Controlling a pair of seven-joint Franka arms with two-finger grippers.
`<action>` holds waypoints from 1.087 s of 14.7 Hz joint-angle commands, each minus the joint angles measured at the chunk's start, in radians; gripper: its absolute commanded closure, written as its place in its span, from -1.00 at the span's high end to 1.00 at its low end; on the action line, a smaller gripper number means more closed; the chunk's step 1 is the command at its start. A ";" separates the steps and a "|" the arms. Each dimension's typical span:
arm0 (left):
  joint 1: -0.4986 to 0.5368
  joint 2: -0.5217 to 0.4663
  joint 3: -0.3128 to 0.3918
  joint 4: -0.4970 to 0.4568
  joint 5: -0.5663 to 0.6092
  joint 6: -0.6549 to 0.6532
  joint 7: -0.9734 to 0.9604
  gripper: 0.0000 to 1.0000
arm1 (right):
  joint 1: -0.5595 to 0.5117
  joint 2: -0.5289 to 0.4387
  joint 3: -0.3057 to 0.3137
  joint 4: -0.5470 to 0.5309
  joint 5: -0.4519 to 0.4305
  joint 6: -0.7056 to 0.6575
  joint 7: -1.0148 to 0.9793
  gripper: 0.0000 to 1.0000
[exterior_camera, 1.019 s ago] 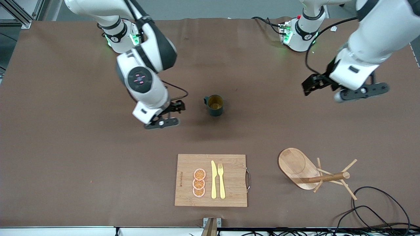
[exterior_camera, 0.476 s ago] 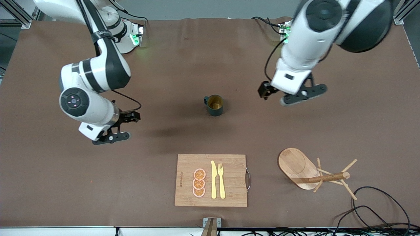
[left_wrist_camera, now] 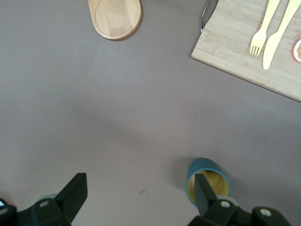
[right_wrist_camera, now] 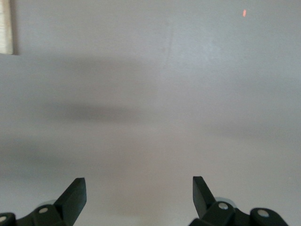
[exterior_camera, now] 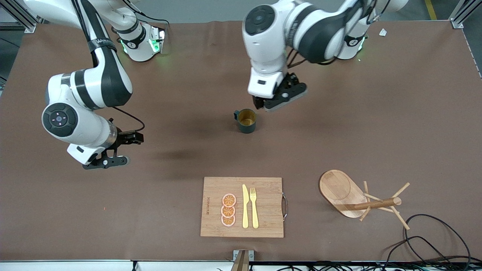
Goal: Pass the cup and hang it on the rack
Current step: 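Grasp the mug handle with the left gripper while the right gripper withdraws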
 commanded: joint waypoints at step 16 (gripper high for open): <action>-0.452 0.445 0.133 0.216 0.355 0.122 -0.826 0.85 | -0.181 -0.047 0.023 0.324 0.104 -0.314 -0.016 1.00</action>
